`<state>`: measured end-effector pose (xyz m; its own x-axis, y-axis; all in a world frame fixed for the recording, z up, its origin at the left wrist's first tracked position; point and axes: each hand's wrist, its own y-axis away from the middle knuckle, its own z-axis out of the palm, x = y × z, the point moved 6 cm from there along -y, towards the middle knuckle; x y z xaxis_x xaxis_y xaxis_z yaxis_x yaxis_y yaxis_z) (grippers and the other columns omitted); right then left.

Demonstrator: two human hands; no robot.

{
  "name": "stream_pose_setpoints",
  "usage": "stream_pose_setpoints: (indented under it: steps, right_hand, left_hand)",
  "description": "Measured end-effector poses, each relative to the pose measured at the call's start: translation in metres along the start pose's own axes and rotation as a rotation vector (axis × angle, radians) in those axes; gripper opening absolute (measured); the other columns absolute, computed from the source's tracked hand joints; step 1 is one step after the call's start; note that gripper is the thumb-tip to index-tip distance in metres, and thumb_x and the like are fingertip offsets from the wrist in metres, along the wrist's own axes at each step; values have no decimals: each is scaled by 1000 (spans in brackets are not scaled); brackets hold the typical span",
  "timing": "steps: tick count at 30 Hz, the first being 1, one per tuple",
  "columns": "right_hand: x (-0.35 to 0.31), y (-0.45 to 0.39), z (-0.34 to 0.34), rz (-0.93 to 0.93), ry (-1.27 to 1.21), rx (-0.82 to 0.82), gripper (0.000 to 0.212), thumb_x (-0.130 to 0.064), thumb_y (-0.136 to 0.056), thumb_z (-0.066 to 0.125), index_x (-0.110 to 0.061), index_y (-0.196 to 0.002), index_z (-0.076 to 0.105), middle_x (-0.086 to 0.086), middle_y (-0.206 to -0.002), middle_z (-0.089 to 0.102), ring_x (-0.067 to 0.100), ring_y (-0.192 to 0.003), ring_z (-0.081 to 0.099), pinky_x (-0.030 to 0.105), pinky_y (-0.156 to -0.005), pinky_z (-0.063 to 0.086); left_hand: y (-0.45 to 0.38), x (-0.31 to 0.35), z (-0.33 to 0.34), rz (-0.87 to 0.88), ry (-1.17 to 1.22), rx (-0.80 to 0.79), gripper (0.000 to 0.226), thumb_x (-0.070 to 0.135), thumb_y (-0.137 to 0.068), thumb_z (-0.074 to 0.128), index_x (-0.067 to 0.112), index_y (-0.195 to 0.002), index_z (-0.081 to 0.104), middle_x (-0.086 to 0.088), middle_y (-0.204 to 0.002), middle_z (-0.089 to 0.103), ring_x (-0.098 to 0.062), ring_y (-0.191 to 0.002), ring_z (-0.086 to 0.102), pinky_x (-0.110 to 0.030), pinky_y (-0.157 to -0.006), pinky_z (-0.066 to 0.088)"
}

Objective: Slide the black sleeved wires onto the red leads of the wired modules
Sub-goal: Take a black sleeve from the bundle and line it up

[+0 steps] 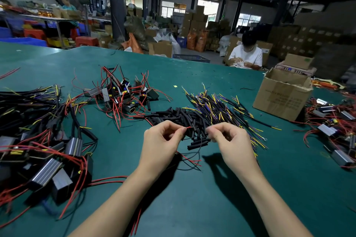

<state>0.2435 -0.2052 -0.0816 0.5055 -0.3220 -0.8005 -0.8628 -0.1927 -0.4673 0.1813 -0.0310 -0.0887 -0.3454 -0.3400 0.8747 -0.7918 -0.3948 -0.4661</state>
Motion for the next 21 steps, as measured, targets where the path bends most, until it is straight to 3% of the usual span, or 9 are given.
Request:
stream_pose_setpoints:
  steps: [2,4,7,10,14,17,21]
  right_hand:
    - [3,1,5,21,14,-22,18,-4,-87,64,-21,-91,69,-8,-81,69,6,-76,62,17,-71,45]
    - [3,4,6,0,44,28,17,-4,-83,67,-21,-86,67,-8,-78,68,3,-70,59,10,-65,42]
    - [-10,9,7,-194,195,72,16,-6,-79,72,-19,-87,68,-10,-80,62,6,-69,54,8,-63,37]
    - [-18,15,13,-333,304,75,16,-8,-79,71,-18,-90,67,-10,-84,58,3,-71,51,13,-66,38]
    - [-19,16,11,-357,298,136,8,-9,-80,67,-16,-84,66,-9,-80,58,1,-70,49,12,-66,37]
    - [-19,15,12,-368,293,130,6,-10,-80,65,-16,-81,67,-10,-77,57,-1,-70,50,7,-64,32]
    - [-18,16,13,-347,292,129,10,-15,-80,66,-18,-90,67,-12,-80,57,1,-68,50,8,-62,32]
  left_hand:
    - [0,0,1,-3,3,-6,13,12,-84,70,12,-71,69,17,-43,49,1,-43,39,-9,-46,29]
    - [0,0,1,5,4,-15,14,13,-84,71,13,-70,69,16,-45,51,0,-44,39,-11,-47,30]
    - [1,4,2,63,-10,-36,13,11,-83,72,15,-71,70,7,-56,62,-1,-51,47,-13,-52,38]
    - [2,8,4,117,-19,-71,10,11,-82,73,15,-73,71,0,-65,68,-11,-57,56,-19,-58,44]
    - [3,8,7,134,-7,-99,8,11,-81,73,14,-74,72,-1,-65,68,-3,-56,53,-21,-56,44]
    - [3,7,7,141,-7,-101,8,11,-82,73,15,-75,73,-2,-64,68,-12,-55,54,-25,-56,45]
    - [3,8,6,136,3,-103,8,12,-81,73,15,-74,72,-2,-65,68,-6,-55,53,-25,-55,44]
